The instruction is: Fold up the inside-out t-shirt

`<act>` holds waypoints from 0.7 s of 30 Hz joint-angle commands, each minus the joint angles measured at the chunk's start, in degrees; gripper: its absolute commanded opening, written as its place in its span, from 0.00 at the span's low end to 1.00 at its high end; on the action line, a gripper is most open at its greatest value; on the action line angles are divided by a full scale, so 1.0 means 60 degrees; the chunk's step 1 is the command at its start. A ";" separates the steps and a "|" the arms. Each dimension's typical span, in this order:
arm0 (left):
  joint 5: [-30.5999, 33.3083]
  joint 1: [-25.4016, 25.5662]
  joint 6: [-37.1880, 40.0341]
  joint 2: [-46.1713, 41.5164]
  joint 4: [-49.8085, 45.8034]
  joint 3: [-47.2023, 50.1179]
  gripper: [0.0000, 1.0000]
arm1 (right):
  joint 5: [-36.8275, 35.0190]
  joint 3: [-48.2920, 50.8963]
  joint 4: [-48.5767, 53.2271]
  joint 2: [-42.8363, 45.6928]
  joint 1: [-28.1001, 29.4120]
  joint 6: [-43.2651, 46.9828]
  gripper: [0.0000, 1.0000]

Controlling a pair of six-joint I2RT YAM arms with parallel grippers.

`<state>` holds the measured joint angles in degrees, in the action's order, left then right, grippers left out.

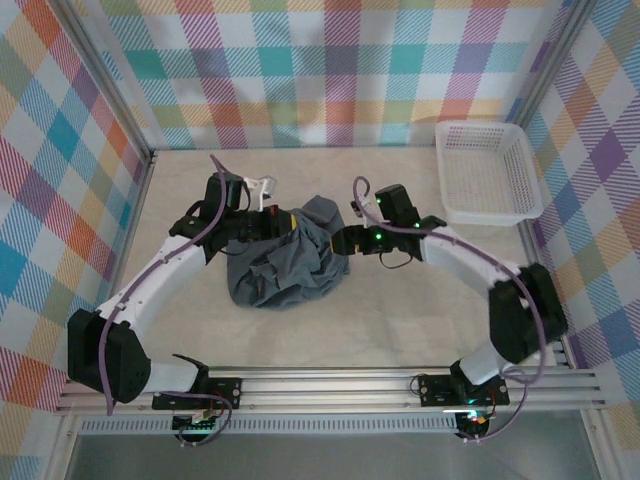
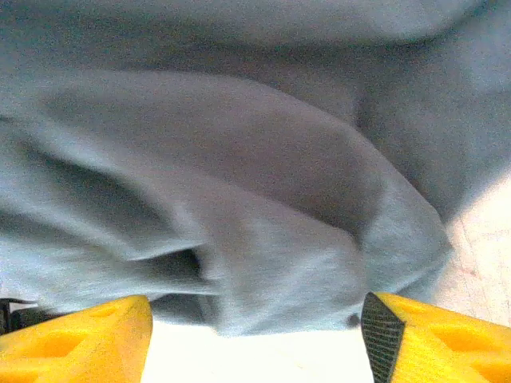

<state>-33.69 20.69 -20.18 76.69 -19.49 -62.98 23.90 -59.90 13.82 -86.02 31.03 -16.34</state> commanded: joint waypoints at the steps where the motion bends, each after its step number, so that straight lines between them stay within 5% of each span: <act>1: -0.0608 -0.0006 0.0439 0.0037 -0.0165 -0.0161 0.00 | -0.0411 0.0256 -0.1900 0.0157 0.0485 0.2902 0.78; 4: -0.0665 -0.0006 0.0661 0.0059 -0.0411 -0.0367 0.00 | 0.0039 -0.0489 -0.2105 -0.0647 0.0526 0.2874 0.78; 6: -0.0598 -0.0006 0.0715 -0.0039 -0.0453 -0.0401 0.00 | 0.0151 -0.1302 -0.1731 -0.1429 0.0541 0.2617 0.69; 11: 0.0364 -0.0009 0.1098 0.0211 -0.1532 -0.0861 0.00 | 0.1711 -0.2669 -0.0687 -0.2368 0.0571 0.1637 0.12; 13: 0.1456 -0.0033 0.1140 0.0520 -0.2164 -0.1115 0.00 | 0.2428 -0.2356 -0.1040 -0.1908 0.0571 0.0909 0.00; 18: 0.3865 -0.0187 0.2174 0.1872 -0.3069 -0.1523 0.02 | 0.2880 -0.0650 -0.3155 0.0239 0.0560 -0.1674 0.00; 21: 0.4111 -0.0298 0.2609 0.2460 -0.3461 -0.1908 0.09 | 0.2551 0.0300 -0.5125 0.0894 0.0557 -0.3251 0.00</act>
<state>-16.86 20.08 -9.56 88.75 -34.35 -72.27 36.77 -61.45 -2.46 -84.27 34.33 -23.29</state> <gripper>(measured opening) 0.065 0.051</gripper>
